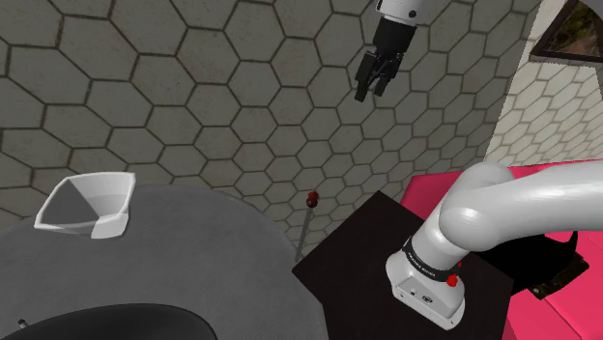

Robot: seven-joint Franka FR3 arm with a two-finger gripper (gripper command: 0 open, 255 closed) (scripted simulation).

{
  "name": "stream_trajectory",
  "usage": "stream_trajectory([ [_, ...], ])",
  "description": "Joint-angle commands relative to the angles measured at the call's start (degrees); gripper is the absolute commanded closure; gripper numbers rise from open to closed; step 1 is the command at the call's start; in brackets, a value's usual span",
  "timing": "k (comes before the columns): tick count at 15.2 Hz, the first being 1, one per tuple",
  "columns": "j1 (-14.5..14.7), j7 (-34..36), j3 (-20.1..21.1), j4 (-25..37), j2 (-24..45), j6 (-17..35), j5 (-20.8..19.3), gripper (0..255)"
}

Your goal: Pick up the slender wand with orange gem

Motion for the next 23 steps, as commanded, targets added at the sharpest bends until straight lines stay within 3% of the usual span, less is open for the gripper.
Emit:
stream_trajectory([
  [1,0.0,0.0,0.0,0.0,0.0,0.0,0.0,0],
  [12,0.7,26.6,17.4,-13.1,-6.9,6.2,11.1,0],
  [21,1.1,48.8,34.4,-14.5,-0.6,14.8,21.5,0],
  [23,1.1,48.8,34.8,-15.1,-0.4,15.6,21.8,0],
])
